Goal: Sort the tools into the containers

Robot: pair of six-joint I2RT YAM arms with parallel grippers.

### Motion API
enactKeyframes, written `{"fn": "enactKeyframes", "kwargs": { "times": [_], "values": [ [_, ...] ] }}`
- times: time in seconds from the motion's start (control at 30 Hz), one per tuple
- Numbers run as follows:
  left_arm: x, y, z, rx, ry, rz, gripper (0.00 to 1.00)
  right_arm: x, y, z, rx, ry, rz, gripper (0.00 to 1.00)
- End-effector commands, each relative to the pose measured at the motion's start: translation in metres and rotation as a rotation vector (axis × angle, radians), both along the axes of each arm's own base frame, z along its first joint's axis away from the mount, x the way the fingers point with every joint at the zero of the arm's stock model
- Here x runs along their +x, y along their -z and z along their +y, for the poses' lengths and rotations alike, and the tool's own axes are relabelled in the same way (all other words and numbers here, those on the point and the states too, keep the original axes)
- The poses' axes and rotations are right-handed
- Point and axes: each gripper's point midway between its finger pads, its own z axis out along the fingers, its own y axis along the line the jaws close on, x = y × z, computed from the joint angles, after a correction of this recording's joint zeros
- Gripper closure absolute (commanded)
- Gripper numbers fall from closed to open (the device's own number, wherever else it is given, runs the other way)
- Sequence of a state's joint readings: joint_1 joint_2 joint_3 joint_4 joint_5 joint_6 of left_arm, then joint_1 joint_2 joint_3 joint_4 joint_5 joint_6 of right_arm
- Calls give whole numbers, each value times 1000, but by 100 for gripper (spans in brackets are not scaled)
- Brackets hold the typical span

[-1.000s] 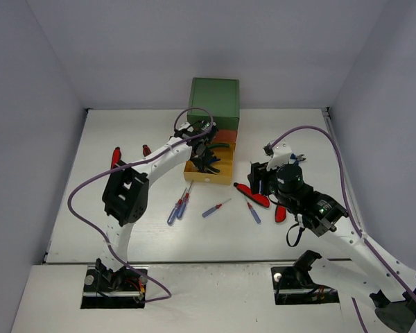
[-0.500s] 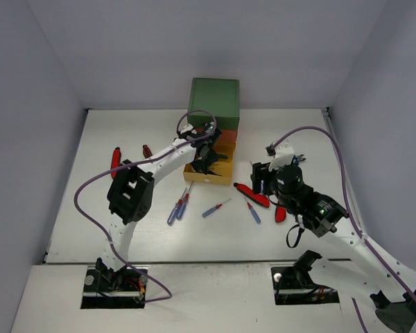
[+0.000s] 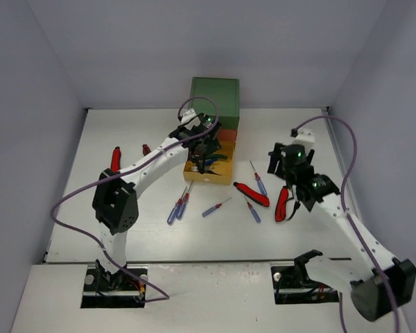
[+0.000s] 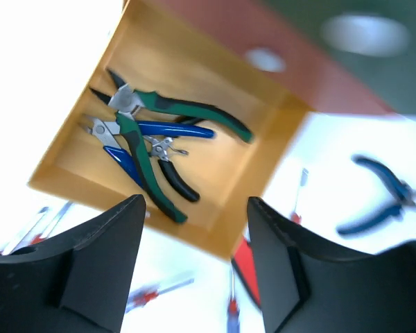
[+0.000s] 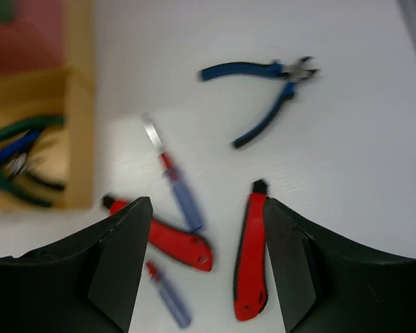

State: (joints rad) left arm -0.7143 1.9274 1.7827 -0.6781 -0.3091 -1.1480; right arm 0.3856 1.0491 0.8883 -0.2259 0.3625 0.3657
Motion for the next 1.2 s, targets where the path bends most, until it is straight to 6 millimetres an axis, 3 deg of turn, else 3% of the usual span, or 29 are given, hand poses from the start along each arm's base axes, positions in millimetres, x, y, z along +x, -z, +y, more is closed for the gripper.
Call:
{"fn": "enactKeyframes", "kwargs": {
  "times": [0.0, 0.17, 0.2, 0.23, 0.27, 0.37, 0.53, 0.83, 0.93, 1.07, 1.17],
  "values": [
    [-23, -107, 26, 61, 144, -251, 41, 39, 13, -32, 124, 210, 35, 38],
    [-61, -100, 66, 203, 263, -257, 37, 65, 53, -58, 155, 354, 127, 39],
    [-66, -111, 72, 200, 266, -283, 35, 69, 49, -60, 167, 367, 114, 39],
    [-78, -100, 85, 234, 282, -270, 33, 76, 64, -63, 169, 384, 148, 39],
    [-83, -109, 92, 237, 285, -292, 32, 80, 63, -66, 178, 397, 142, 39],
    [-108, -115, 124, 276, 286, -336, 27, 93, 86, -77, 203, 454, 183, 41],
    [-133, -127, 160, 321, 289, -400, 26, 109, 116, -81, 261, 472, 218, 43],
    [-145, -116, 178, 400, 324, -385, 25, 123, 167, -80, 291, 489, 312, 50],
    [-145, -111, 177, 406, 333, -368, 25, 126, 173, -81, 279, 486, 320, 63],
    [-142, -107, 174, 416, 338, -353, 25, 125, 176, -87, 241, 493, 322, 97],
    [-138, -108, 172, 425, 342, -350, 25, 125, 161, -93, 183, 459, 299, 100]
  ]
}}
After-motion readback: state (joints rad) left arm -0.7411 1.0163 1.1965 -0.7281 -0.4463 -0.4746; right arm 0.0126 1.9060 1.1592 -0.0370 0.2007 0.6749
